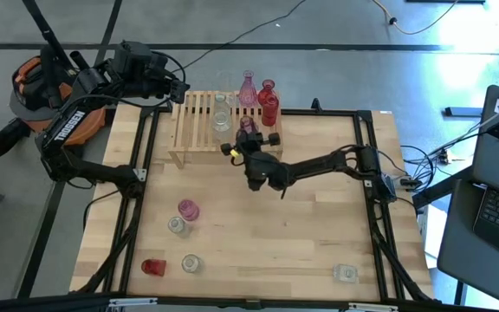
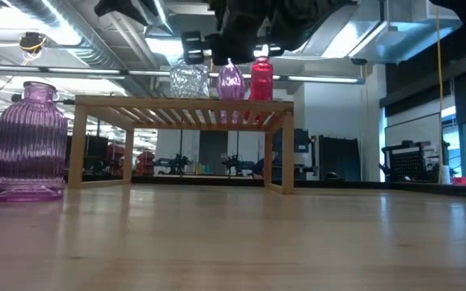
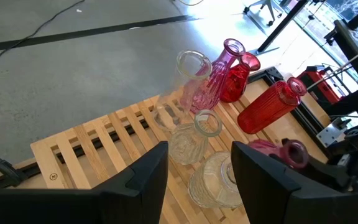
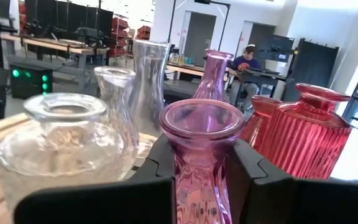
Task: Sort vases onto shelf
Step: Put the pink vase on the shelf aligned with the other pink vase
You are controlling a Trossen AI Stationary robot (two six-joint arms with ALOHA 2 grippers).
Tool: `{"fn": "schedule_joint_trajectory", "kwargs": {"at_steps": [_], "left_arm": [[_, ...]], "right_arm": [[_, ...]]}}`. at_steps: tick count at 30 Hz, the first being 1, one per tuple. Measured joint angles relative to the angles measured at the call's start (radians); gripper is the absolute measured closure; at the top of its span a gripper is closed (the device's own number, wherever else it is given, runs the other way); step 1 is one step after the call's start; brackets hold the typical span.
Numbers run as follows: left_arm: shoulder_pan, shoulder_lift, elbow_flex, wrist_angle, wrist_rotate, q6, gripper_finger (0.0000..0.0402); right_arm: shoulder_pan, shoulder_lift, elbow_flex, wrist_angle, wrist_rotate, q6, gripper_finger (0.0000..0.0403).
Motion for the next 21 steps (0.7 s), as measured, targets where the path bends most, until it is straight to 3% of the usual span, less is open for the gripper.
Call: {"fn": "schedule_joint_trajectory", "kwargs": {"at_steps": [11, 21], "left_arm": [[0.0, 0.0, 0.0, 0.0, 0.0, 0.0, 0.0233], [0.0, 0.0, 0.0, 0.0, 0.0, 0.0, 0.0233]], "right_arm": [[-0.011, -0.003, 0.003, -0.218, -0.069, 0.225, 0.035], [-0.009, -0.002, 0.002, -0.241, -0.068, 0.231, 0.0274]]}}
